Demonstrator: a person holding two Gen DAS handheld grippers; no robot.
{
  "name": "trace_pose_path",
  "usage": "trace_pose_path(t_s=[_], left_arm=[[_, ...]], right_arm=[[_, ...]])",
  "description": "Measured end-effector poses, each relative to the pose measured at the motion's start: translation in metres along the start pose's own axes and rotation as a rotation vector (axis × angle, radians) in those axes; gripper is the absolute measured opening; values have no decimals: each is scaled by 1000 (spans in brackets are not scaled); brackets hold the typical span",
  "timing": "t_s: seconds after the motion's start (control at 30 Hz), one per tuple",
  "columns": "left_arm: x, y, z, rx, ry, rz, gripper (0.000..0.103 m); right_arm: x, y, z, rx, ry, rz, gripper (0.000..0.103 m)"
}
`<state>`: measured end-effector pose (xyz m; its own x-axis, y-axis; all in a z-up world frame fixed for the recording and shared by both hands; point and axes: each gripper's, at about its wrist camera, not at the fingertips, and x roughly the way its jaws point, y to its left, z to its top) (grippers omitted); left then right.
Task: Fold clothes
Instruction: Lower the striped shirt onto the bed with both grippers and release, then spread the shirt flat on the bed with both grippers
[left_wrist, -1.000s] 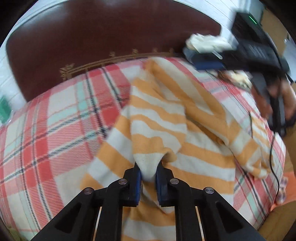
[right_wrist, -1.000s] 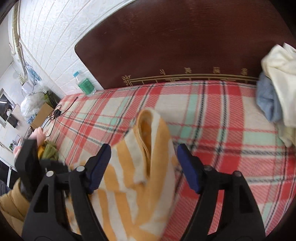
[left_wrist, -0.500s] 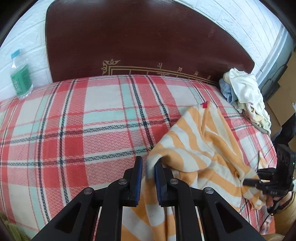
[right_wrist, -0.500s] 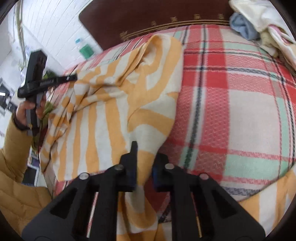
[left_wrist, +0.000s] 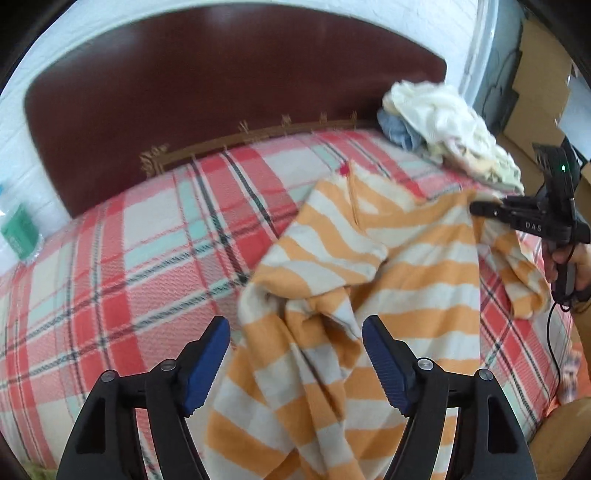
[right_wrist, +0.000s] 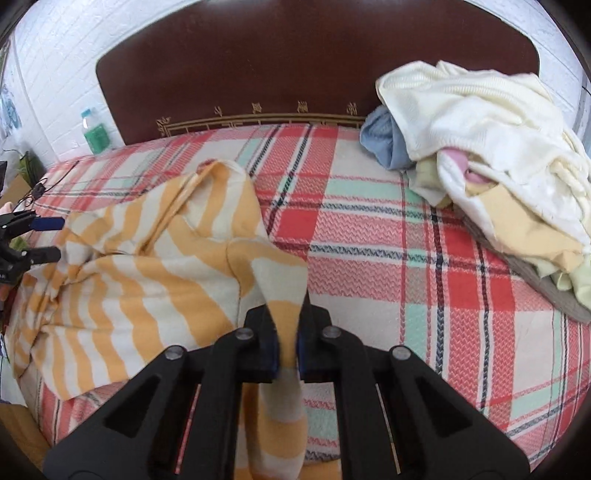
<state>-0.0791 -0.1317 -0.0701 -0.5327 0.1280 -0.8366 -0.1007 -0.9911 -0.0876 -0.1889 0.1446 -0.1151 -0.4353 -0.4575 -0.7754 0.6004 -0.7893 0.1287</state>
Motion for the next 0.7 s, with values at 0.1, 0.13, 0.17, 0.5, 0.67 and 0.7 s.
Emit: trace_pose_path(t_s=[0.1, 0.13, 0.17, 0.5, 0.67, 0.7], left_arm=[[19, 3, 6, -6, 40, 1, 56], [23, 9, 9, -37, 48, -9, 35], [27, 16, 12, -70, 57, -18, 25], [-2, 122, 27, -397, -57, 107, 15], [7, 163, 12, -532, -5, 149, 56], [5, 162, 8, -535, -11, 143, 59]], right_arm=[[4, -4, -7, 51, -2, 13, 9], [3, -4, -8, 61, -7, 23, 9], [0, -5, -10, 73, -13, 29, 9], [-59, 19, -20, 74, -154, 103, 16], [-69, 42, -36, 63, -156, 224, 54], [-67, 49, -39, 55, -136, 263, 63]])
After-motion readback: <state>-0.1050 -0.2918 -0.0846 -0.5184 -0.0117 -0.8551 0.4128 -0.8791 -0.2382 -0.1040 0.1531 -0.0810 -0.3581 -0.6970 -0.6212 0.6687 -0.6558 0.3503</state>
